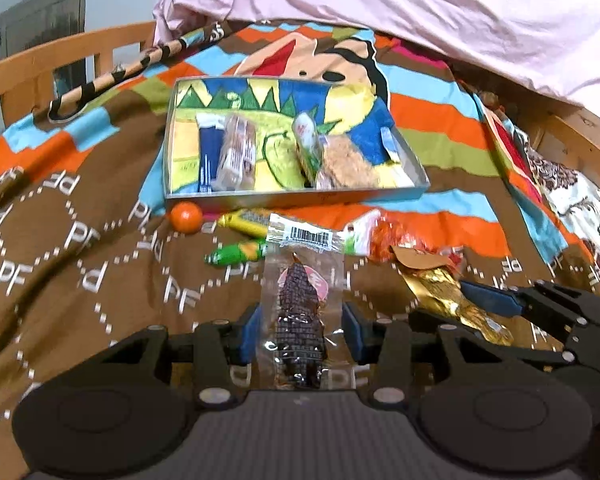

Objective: Organize snacks
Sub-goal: 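Carry the jerky packet and gold foil packet over the tray with both tools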

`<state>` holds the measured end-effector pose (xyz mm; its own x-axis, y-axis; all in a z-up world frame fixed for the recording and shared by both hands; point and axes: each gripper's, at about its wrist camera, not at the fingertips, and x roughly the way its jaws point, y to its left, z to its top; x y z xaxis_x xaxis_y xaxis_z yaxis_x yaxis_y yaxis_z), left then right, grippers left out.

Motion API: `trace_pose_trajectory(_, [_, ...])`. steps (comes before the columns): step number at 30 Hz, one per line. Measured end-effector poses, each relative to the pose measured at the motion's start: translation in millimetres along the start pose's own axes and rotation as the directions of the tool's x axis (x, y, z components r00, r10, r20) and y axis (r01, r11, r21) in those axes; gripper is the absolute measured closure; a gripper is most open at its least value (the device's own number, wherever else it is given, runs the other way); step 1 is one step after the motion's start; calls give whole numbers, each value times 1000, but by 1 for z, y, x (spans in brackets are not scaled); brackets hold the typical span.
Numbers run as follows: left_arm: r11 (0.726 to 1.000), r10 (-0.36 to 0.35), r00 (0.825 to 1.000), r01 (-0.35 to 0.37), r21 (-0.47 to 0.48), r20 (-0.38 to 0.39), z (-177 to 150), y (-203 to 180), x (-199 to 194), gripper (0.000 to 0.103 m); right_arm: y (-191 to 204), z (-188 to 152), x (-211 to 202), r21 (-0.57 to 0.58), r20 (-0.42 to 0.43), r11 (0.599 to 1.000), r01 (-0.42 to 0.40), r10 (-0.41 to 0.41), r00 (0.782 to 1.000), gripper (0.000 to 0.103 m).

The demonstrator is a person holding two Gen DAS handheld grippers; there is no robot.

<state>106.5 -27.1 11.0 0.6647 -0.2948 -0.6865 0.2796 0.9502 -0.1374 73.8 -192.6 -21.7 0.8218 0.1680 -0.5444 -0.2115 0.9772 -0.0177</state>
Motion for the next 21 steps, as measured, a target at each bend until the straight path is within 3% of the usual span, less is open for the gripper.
trace_pose_trajectory(7, [1000,23,998,-24,19,63,24,5,16,56,-12,14,9,21,37,1000,18,-19,999,55])
trace_pose_trajectory(21, [997,68,984,-61,-44,166,77,37,53,56,-24,71,57,-13,153,1000,18,-16,988,55])
